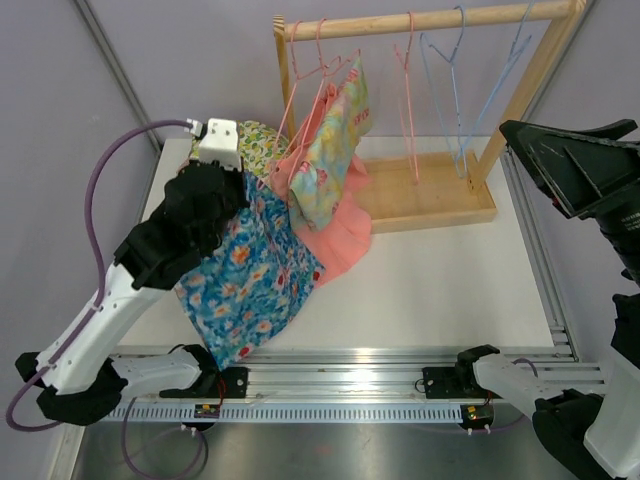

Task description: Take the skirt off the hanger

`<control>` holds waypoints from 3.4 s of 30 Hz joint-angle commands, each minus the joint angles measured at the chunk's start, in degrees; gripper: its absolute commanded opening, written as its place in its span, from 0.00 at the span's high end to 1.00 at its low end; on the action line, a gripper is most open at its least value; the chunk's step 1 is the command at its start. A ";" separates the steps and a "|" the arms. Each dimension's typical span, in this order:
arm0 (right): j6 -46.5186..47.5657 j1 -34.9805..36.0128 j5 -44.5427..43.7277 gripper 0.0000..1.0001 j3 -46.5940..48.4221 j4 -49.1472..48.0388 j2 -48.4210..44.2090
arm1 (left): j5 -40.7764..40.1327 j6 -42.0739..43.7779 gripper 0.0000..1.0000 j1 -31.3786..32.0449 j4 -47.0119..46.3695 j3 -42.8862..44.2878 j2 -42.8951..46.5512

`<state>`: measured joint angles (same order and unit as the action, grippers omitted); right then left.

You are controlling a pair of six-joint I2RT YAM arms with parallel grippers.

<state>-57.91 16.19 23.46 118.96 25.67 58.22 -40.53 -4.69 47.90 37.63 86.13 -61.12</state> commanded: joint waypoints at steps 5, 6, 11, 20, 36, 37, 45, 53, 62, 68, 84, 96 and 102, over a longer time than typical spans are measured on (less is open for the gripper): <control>-2.47 0.16 -2.11 0.01 1.36 1.23 0.49 | 14.77 2.94 1.00 -21.14 -7.91 18.86 -10.67; -2.82 0.16 -1.93 0.00 0.50 0.70 0.41 | 15.13 2.58 1.00 -22.92 -8.27 20.73 -13.90; -3.09 0.16 -1.14 0.00 -3.03 -1.59 0.75 | 19.43 -0.84 1.00 -32.06 -7.22 36.35 -24.99; 1.91 0.16 -7.71 0.00 -8.73 -0.01 -2.40 | 23.39 -0.24 1.00 -37.08 -10.63 54.76 -44.85; 31.45 0.25 -4.65 0.03 -1.90 22.91 12.07 | 23.74 -10.86 0.01 -40.69 -18.10 22.37 -42.88; 31.98 0.34 -5.00 0.04 -0.76 24.50 13.84 | 22.96 -12.35 0.01 -39.91 -19.94 17.98 -36.24; 35.76 8.86 -18.80 0.06 7.51 26.54 26.50 | 19.89 -13.86 0.01 -32.97 -13.38 -4.20 -12.98; 33.04 15.63 -19.51 0.09 11.38 19.86 35.90 | 10.57 -16.92 0.01 -18.03 2.00 -18.16 3.71; 30.31 20.02 -19.07 0.12 21.47 13.36 48.21 | 8.45 -20.45 0.01 -16.08 10.01 -33.03 16.99; 29.70 21.25 -22.14 0.17 26.50 12.30 54.54 | 8.46 -19.83 0.01 -14.76 8.87 -34.10 18.32; 28.73 23.10 -23.11 1.00 23.43 12.03 54.47 | 11.53 -18.60 0.01 -14.76 6.85 -34.36 18.50; 28.56 23.10 -26.62 1.00 7.10 11.77 32.07 | 15.31 -15.88 0.01 -11.44 5.35 -28.13 17.36; 25.75 23.10 -25.93 1.00 -0.28 12.12 24.60 | 21.00 -11.76 0.02 -1.43 0.19 -18.54 15.68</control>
<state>-31.29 38.30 -2.42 121.12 41.78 89.06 -24.95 -20.14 42.35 44.86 63.22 -46.04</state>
